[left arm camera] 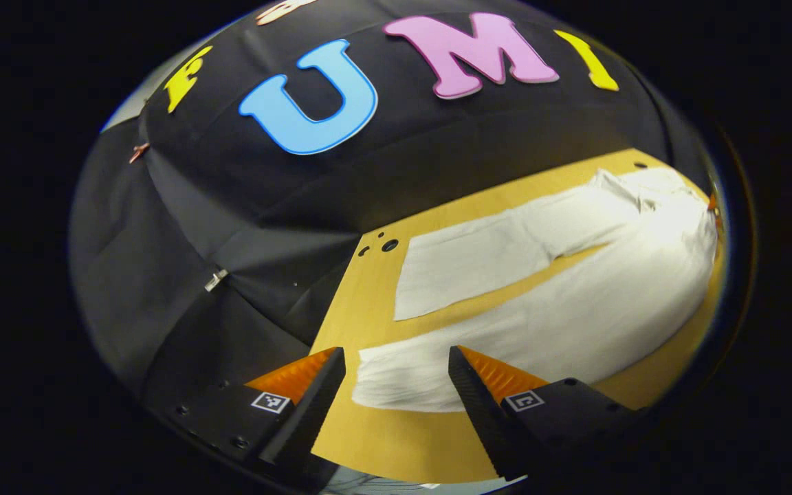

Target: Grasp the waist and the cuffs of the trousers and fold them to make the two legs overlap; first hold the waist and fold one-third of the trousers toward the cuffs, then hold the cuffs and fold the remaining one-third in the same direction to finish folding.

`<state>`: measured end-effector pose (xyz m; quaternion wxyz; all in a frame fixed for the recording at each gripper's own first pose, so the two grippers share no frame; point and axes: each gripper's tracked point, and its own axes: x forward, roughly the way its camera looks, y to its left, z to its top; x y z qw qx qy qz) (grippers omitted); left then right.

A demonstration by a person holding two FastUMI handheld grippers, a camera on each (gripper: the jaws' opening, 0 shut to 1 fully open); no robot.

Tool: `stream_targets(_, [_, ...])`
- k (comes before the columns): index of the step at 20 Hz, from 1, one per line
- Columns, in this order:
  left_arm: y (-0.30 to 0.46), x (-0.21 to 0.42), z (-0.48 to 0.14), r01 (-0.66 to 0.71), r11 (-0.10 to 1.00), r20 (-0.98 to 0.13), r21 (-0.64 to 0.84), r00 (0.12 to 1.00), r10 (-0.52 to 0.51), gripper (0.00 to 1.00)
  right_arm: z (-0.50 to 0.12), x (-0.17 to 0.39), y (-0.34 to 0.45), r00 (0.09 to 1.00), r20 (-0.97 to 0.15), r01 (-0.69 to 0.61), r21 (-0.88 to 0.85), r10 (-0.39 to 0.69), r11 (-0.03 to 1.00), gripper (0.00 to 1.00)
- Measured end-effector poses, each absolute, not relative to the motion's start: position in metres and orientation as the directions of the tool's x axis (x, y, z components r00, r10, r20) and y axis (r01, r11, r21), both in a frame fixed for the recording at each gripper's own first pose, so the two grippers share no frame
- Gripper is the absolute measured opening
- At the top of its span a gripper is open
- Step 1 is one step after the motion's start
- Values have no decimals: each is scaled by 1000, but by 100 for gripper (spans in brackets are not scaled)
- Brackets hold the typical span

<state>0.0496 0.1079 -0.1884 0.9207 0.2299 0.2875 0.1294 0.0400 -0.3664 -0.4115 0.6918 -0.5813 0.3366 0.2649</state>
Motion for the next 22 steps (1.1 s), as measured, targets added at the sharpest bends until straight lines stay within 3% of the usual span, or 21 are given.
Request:
stream_targets(1, [118,46,-195,-89,846,-472,526,797,377,97,-412,40,-366,614,-789,-772,-606,-22,195,14])
stream_targets(2, [130,41,-202,-79,835,-474,545,792,385,97,-413,39,-367,590,-807,-785,-579,-21,219,19])
stream_targets(4, [152,28,-221,-42,821,-505,570,770,390,97,-413,40,-368,537,-843,-810,-521,-16,269,19])
stream_targets(8, [189,5,-263,100,786,-594,610,715,370,97,-412,36,-363,458,-889,-859,-447,-13,249,7])
stream_targets(11, [207,-10,-289,220,747,-651,627,675,347,97,-410,32,-356,414,-910,-875,-396,7,277,5])
stream_targets(15, [208,-10,-310,410,607,-680,681,662,315,97,-410,29,-354,430,-903,-888,-424,-3,179,5])
stream_targets(22, [199,54,-323,643,299,-706,705,676,213,90,-411,29,-353,428,-904,-892,-423,-6,158,5])
